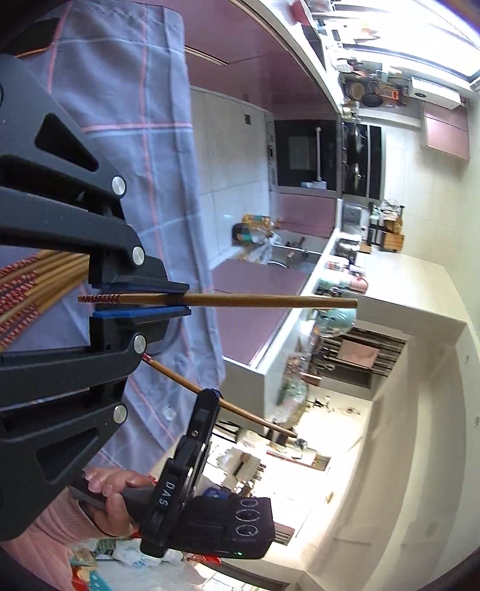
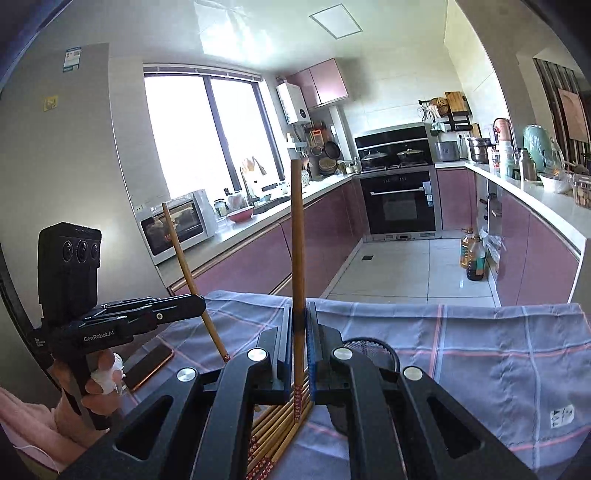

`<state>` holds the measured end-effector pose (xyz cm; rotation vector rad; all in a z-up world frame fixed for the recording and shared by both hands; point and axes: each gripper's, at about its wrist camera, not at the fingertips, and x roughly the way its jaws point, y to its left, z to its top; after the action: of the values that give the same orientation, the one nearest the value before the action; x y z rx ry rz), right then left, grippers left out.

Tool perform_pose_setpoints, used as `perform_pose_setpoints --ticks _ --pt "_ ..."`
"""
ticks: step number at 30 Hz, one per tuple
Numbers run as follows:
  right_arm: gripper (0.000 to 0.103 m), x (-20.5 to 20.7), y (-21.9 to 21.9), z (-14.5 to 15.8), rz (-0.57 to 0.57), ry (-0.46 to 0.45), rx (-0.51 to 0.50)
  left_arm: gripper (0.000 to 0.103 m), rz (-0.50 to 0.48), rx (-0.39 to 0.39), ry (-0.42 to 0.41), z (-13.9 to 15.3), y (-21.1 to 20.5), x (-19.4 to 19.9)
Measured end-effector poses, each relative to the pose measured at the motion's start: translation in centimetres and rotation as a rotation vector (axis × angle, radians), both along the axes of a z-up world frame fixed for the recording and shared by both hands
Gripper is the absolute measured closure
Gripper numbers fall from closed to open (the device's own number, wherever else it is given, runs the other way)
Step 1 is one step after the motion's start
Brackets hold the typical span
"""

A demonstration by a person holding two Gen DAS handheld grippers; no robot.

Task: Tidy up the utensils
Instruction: 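Lift the chopstick with the left tool and drop it into the mesh cup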

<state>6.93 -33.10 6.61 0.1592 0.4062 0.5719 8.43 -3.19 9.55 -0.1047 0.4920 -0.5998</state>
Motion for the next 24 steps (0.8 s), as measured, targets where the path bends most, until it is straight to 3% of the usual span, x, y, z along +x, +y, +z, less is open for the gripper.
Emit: perform_pose_setpoints --ticks 5,9,17,24 --pt "0.097 1.3 -1.1 1.9 -0.040 -0.043 0.001 0.095 -0.010 -0.025 -0.041 2.6 -2.5 1.2" --pt "0.097 2.6 -1.6 1.8 -0.067 -0.048 -0.018 0.095 -0.036 -0.013 -0.032 3.0 -5.2 2.5" --pt "0.097 5.6 -0.3 -2.7 -0.041 0.111 -0.117 0.095 -0.057 0.105 0.083 -1.9 -9.5 3.8" --pt "0.097 7.6 0.7 -5.8 -0.027 0.247 -0.182 0.095 -0.060 0.157 0.148 -6.4 -10.9 6.7"
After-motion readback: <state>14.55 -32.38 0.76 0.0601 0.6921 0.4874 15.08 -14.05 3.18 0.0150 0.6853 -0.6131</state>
